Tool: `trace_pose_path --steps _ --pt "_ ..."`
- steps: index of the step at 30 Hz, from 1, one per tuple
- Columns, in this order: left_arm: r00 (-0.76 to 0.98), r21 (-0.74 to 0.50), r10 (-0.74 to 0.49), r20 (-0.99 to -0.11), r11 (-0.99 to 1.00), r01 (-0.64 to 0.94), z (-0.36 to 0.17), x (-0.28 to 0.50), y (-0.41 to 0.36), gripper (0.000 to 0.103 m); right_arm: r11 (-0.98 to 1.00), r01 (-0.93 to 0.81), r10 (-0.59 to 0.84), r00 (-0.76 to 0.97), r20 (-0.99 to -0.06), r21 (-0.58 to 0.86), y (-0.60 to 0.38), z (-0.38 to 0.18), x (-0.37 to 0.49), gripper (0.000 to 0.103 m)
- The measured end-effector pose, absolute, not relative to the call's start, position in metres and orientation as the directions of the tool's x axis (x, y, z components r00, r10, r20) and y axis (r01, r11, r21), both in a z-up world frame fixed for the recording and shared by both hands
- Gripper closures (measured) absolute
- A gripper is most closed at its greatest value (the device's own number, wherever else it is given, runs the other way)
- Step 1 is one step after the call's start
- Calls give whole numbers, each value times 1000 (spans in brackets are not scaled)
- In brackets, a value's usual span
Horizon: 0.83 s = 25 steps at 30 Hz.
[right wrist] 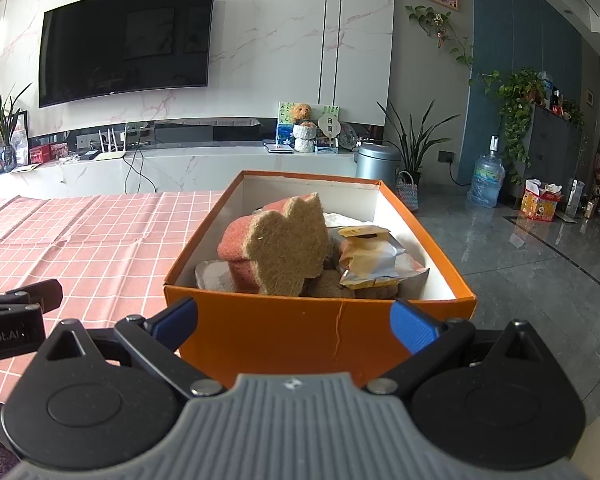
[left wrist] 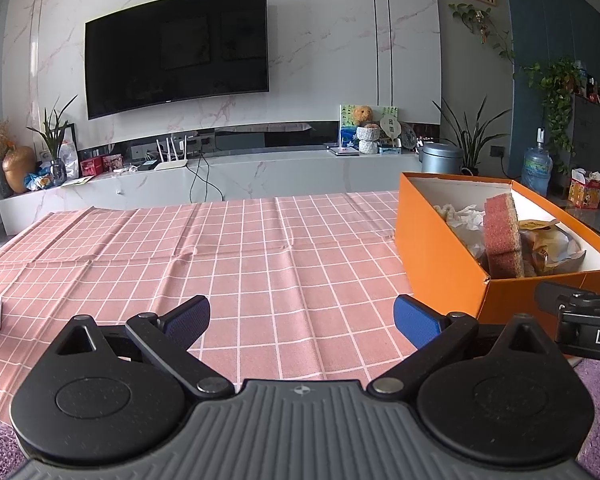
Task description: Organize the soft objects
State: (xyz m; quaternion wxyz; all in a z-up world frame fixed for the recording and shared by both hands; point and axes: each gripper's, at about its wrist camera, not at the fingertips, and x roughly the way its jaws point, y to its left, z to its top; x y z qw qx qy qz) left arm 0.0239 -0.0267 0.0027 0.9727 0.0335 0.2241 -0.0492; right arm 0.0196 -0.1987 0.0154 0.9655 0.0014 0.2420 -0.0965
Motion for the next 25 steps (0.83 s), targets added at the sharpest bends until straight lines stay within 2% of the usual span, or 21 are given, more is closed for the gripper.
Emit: trace_pose_path --steps 25 --pt "896 41 -76 -438 994 104 1 24 -27 0 981 190 -186 862 -471 -41 -198 14 19 2"
